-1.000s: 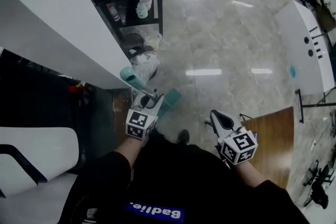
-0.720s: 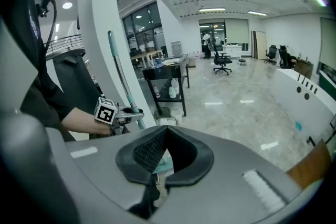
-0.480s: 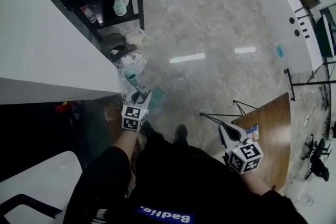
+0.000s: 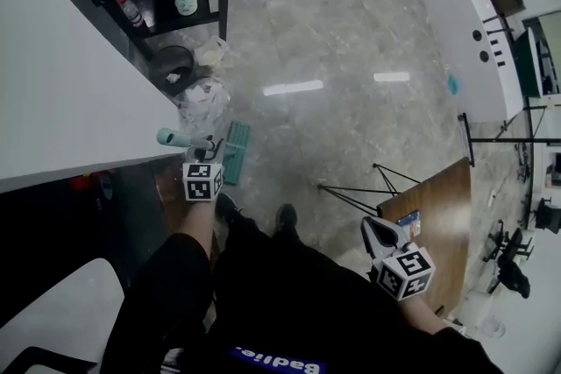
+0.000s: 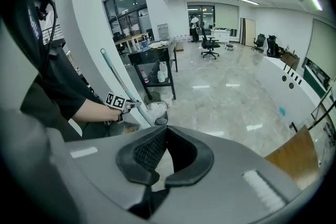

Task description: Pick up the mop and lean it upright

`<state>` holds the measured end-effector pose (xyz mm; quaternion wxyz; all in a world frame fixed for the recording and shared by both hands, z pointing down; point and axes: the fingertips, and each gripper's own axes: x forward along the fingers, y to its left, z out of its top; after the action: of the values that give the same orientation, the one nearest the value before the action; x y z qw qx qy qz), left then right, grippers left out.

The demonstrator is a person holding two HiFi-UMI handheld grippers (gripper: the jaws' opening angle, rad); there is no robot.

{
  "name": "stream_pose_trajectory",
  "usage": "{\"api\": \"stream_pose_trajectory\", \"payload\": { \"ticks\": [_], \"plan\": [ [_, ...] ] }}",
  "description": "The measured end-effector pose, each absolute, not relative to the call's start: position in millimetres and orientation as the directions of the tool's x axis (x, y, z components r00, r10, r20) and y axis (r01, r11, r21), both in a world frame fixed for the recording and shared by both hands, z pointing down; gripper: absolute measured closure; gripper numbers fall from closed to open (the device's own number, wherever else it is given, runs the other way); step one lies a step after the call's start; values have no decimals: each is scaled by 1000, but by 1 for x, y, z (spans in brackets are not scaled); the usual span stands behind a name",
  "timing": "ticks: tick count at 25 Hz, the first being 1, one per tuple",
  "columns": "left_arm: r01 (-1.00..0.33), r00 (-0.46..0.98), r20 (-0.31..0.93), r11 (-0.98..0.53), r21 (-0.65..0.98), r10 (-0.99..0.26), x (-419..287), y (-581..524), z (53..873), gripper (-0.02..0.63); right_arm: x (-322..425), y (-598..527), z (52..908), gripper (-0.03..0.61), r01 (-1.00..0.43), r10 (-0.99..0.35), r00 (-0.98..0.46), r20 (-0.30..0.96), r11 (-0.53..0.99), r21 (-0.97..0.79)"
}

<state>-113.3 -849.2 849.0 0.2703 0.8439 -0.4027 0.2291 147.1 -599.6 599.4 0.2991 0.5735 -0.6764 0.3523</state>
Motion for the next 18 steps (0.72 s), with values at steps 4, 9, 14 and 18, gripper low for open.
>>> {"api": "stream_pose_trajectory", "payload": {
  "ticks": [4,9,14,18],
  "plan": [
    [-824,544,628,-495,276,-556,-122,-861,868,469,147,-600,602,574,-987,-556,-161,816,89,-134],
    [-864,499,636,-396,311,-589,-144,-879,875,465,146,-601,608,574,-986,-538,-169,826,104,-134],
    [-877,481,647,-312,366,-592,-160,-883,882,460,146,-596,608,572,-986,-529,-168,831,98,-137],
    [-870,482,655,-229,437,-582,-172,-888,883,440,140,-598,605,572,-984,-529,-176,830,105,-142]
  ]
}}
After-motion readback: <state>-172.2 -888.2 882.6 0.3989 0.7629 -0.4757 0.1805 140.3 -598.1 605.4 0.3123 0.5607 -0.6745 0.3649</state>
